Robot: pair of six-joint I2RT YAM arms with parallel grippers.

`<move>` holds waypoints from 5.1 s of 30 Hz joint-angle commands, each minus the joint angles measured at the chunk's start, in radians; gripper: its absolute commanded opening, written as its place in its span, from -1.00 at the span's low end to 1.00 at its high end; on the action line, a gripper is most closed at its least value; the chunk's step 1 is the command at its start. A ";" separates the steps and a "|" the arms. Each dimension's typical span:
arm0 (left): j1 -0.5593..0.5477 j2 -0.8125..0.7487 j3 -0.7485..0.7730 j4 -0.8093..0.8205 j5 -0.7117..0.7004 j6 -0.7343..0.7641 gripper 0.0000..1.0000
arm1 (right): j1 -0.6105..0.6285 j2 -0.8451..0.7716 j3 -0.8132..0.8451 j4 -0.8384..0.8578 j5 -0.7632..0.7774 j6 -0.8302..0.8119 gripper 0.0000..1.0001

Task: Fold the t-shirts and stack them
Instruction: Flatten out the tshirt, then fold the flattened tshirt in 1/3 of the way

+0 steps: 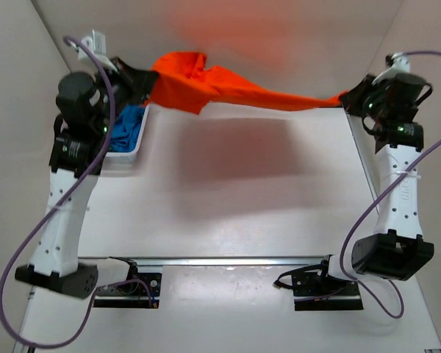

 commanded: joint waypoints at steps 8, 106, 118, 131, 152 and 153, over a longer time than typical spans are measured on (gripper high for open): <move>-0.099 -0.281 -0.910 0.126 0.037 -0.094 -1.00 | -0.044 -0.076 -0.558 -0.026 -0.062 -0.004 -1.00; -0.037 0.373 -0.853 0.075 -0.110 0.089 -0.14 | 0.044 0.226 -0.702 -0.209 0.315 -0.113 -1.00; -0.113 0.301 -0.898 -0.048 -0.176 0.127 -0.36 | -0.002 0.230 -0.712 -0.252 0.334 -0.158 -1.00; -0.174 0.163 -1.014 -0.139 -0.172 0.145 -0.74 | -0.022 0.205 -0.721 -0.272 0.335 -0.159 -1.00; -0.038 0.396 -0.291 -0.145 -0.084 0.219 0.04 | 0.048 0.171 -0.417 -0.218 0.309 -0.107 0.14; -0.025 0.480 -0.184 -0.148 -0.077 0.218 0.05 | 0.054 0.203 -0.390 -0.194 0.298 -0.092 0.13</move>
